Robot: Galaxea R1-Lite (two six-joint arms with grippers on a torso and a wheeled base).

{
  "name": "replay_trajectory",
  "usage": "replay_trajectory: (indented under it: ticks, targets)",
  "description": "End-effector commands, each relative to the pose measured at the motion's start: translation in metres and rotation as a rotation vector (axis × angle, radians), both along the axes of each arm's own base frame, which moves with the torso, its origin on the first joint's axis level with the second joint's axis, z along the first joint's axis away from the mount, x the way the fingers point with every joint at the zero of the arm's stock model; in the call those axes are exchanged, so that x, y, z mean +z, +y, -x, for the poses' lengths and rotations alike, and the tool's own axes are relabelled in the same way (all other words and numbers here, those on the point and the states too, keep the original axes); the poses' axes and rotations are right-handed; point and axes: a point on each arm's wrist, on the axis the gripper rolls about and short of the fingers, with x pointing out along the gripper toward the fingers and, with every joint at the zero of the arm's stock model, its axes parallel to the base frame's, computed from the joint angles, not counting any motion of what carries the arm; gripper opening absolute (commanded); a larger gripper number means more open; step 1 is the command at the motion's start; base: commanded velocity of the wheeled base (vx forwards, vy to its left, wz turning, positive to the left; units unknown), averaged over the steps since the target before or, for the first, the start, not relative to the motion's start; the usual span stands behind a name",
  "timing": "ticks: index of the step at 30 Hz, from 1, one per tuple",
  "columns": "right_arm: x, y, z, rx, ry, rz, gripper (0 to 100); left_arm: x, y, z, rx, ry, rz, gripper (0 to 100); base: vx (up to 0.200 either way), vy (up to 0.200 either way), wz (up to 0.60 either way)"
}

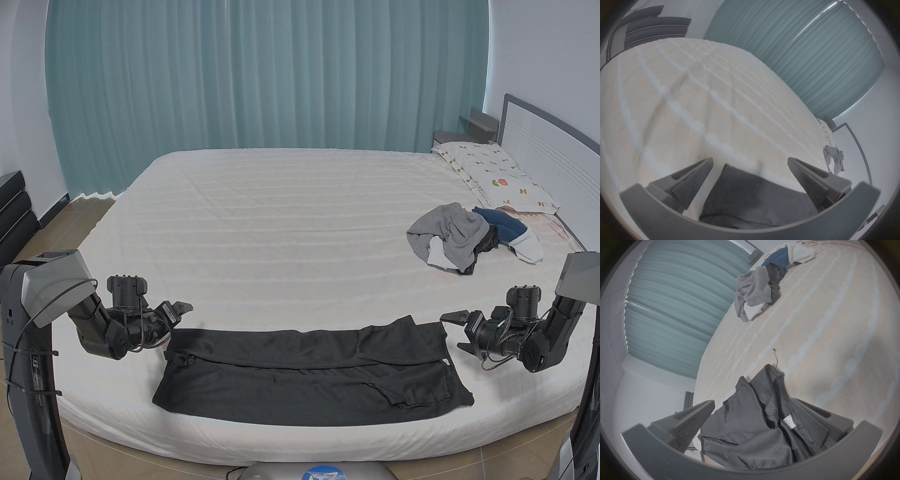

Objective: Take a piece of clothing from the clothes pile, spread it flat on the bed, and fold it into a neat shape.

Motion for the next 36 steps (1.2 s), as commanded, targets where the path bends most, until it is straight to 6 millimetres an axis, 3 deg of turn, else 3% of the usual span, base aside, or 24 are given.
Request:
replay_trajectory:
  ticks: [1,3,4,7,11,17,26,36]
  targets:
    - [-0.002,0.000,-0.001,0.001,0.005,0.000,100,-0.006,-0.003,0.002,-0.013,0.016,-0.009,100,0.000,0.000,0.00]
    - [-0.002,0.000,-0.001,0.001,0.003,0.000,100,-0.008,-0.005,0.003,-0.029,0.021,-0.022,100,0.000,0.000,0.00]
    - [-0.002,0.000,-0.001,0.001,0.003,0.000,100,-0.008,-0.005,0.003,-0.030,0.024,-0.023,0,0.000,0.000,0.00]
    - [-0.003,0.000,-0.001,0.002,0.004,0.001,100,-0.018,-0.006,0.002,-0.081,0.028,-0.095,0,0.000,0.000,0.00]
    - [-0.003,0.001,-0.001,0.003,0.007,0.001,100,-0.020,-0.005,-0.003,-0.011,0.023,-0.126,0,0.000,0.000,0.00]
    - [-0.004,0.004,-0.003,0.012,0.004,0.003,100,-0.014,-0.004,-0.006,0.097,-0.015,-0.067,0,0.000,0.000,0.00]
    - [-0.025,0.025,-0.026,-0.005,0.003,0.064,100,-0.015,-0.003,-0.005,0.134,-0.040,-0.035,0,0.000,0.000,0.00]
    - [-0.022,0.020,-0.034,-0.022,-0.027,0.060,100,-0.015,-0.003,-0.004,0.132,-0.038,-0.034,0,0.000,0.000,0.00]
